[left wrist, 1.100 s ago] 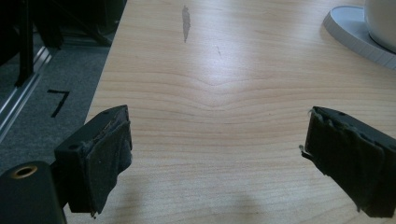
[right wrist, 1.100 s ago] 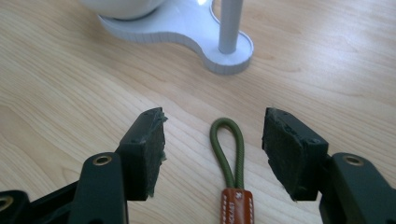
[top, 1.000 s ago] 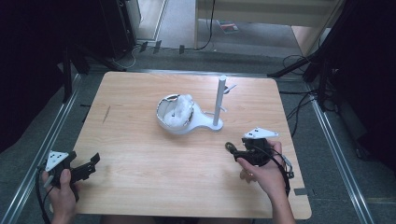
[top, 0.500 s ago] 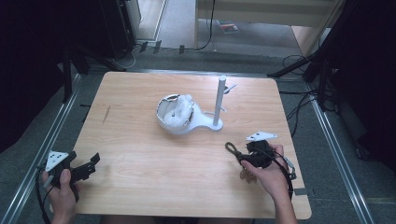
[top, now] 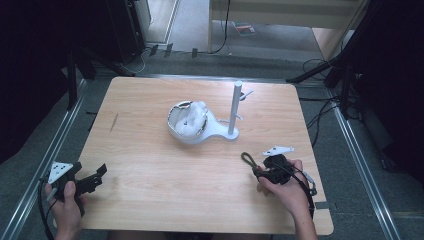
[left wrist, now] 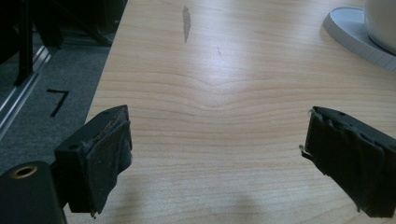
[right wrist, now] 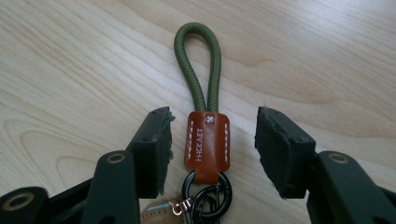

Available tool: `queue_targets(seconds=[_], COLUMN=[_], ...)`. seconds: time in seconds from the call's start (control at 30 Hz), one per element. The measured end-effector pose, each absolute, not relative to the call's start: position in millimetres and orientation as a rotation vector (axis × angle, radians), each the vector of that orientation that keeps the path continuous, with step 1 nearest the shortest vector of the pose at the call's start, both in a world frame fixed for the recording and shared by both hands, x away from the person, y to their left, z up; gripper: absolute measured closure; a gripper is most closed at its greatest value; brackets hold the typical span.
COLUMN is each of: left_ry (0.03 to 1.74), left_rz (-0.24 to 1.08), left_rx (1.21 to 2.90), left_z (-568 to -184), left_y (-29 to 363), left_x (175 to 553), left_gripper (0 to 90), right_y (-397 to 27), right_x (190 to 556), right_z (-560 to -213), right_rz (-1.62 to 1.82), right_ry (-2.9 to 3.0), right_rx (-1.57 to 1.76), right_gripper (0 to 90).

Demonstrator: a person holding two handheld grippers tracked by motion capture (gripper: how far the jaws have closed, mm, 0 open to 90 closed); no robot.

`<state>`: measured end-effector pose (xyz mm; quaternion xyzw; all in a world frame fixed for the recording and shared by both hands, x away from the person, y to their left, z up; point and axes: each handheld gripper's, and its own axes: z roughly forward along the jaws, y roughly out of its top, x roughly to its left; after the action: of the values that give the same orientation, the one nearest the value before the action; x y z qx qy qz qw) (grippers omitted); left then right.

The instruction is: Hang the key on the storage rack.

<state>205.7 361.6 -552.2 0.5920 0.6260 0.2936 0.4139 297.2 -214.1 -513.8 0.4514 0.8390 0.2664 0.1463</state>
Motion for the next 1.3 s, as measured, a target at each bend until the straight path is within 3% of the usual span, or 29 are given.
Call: queue_targets(seconds=[0.93, 1.23, 1.27, 1.3], left_ry=[1.574, 1.573, 1.574, 1.574], left_rz=[0.735, 0.738, 0.735, 0.735], left_rx=[1.489, 1.496, 1.490, 1.490], left_z=[-552.5, -552.3, -552.4, -552.4], left_y=[361.2, 361.1, 361.1, 361.3], left_x=[205.9, 205.7, 205.7, 205.7], left_gripper=[7.9, 7.9, 7.9, 8.0], right_y=[-217.3, -217.5, -216.7, -216.0], right_x=[293.8, 293.7, 293.7, 293.8], right_z=[-522.8, -520.9, -520.6, -520.1], right_rz=[0.683, 0.654, 0.657, 0.651], right_ry=[2.462, 2.469, 2.469, 2.469], right_rx=[1.322, 1.342, 1.340, 1.350], right_gripper=[52.6, 59.6, 66.1, 66.4])
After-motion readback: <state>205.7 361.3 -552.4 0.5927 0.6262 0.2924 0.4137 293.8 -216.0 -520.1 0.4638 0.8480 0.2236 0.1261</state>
